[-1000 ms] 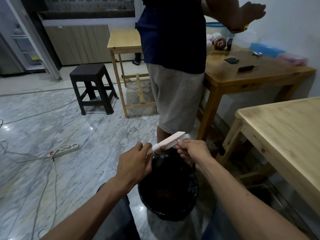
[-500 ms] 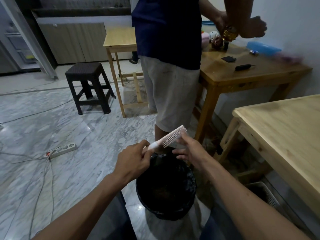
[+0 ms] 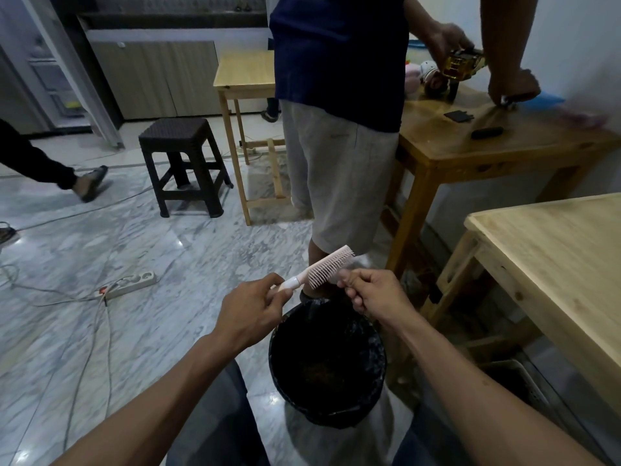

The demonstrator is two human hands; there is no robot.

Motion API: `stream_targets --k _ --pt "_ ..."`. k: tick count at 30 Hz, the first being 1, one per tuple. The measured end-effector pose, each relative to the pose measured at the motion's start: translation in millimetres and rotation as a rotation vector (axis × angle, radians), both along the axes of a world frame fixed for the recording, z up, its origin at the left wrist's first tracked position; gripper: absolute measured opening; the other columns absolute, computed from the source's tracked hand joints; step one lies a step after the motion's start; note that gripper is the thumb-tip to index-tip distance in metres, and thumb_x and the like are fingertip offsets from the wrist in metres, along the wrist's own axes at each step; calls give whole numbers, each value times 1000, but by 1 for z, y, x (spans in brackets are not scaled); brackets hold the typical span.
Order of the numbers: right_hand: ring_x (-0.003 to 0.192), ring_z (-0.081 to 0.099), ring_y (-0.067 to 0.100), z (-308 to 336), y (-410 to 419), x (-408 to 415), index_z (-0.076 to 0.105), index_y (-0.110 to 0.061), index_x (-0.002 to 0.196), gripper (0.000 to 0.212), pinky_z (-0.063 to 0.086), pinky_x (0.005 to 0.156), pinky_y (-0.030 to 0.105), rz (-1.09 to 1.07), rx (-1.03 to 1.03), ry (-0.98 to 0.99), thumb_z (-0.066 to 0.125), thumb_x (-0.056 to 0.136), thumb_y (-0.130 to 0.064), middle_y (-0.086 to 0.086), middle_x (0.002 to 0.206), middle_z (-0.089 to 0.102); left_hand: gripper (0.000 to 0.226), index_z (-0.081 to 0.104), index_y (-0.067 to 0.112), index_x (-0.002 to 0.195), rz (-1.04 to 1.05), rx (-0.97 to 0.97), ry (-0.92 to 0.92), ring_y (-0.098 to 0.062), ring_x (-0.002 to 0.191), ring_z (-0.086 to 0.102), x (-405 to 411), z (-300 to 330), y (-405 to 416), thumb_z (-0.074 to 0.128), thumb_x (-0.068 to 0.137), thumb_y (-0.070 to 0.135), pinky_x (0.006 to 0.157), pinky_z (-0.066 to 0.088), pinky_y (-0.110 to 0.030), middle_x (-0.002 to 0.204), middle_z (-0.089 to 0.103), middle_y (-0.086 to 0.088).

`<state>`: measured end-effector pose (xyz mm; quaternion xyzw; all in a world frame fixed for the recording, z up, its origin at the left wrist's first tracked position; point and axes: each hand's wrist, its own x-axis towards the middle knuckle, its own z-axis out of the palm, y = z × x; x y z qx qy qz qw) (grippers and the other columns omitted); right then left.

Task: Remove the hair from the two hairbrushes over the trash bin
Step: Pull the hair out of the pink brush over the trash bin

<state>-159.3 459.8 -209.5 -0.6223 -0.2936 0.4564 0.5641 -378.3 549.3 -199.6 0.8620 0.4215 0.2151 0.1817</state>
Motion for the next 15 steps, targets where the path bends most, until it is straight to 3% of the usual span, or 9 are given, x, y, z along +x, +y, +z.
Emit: stream_targets --k 6,9,11,13,15 --pt "46 48 4 4 -2 11 71 3 89 23 42 47 16 -117 81 122 64 100 -16 -3 58 61 23 61 21 99 183 -58 193 -21 62 59 -4 -3 5 48 97 40 54 44 -33 72 63 1" --pt "60 64 7 -3 -5 11 72 -1 101 13 54 56 18 61 -86 -8 59 102 -2 15 93 71 25 62 19 97 177 -96 201 -22 64 60 -4 -4 6 47 97 39 55 44 -33 72 64 0" --pt "81 69 13 -10 -8 10 64 -9 131 40 59 61 23 303 -326 -273 58 95 9 12 126 62 26 62 19 98 150 -98 187 -22 63 60 -3 -3 3 47 98 40 56 46 -35 71 63 0" --pt "102 65 21 -13 -7 9 42 -24 155 75 60 64 27 472 -513 -520 66 88 -1 4 146 45 25 61 21 99 117 -99 152 -22 62 59 1 -2 0 47 98 42 57 47 -36 69 63 0" --pt "116 60 26 -12 -4 3 27 -29 160 95 61 66 27 456 -519 -533 78 81 -16 4 155 32 24 61 24 98 62 -100 108 -22 59 58 4 0 -3 46 98 43 55 46 -36 66 62 0"
